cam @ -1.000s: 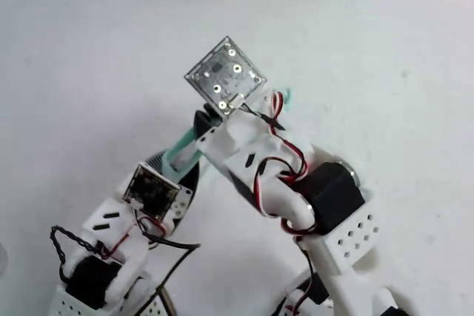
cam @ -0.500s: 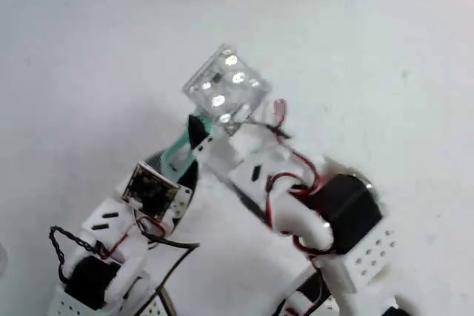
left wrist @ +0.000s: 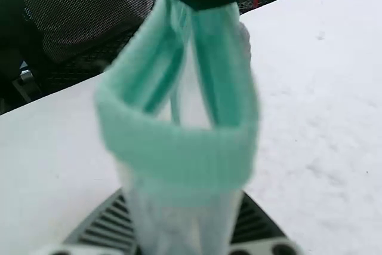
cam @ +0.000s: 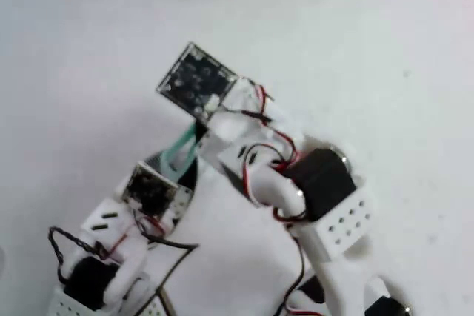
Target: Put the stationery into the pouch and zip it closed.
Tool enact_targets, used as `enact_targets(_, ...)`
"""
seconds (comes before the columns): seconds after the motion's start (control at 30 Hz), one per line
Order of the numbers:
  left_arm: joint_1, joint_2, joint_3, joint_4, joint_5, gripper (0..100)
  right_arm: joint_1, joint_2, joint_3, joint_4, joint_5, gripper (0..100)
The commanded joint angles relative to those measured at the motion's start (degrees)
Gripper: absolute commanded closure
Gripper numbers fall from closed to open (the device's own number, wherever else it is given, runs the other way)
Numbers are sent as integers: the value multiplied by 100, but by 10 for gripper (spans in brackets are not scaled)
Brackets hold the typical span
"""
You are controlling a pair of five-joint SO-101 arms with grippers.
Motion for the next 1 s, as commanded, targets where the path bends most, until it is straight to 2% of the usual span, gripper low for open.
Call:
enact_targets(0.0,57,13,9,-70,-35,977,286,22,202,-259,53,765)
enact_targets(0.17,57,13,9,-70,-35,977,875,40,607,-708,62,783)
enact_targets(0.27,57,13,9,-70,-26,977,910,40,844,-1042,97,861)
enact_targets(0.37,57,13,9,-70,-26,977,892,-13,888,-1200,105,988)
enact_targets(0.43,57,13,9,-70,-26,977,813,-40,870,-1165,105,970)
enact_targets(0.97,57,13,9,-79,-44,977,-1868,-338,721,295,18,979)
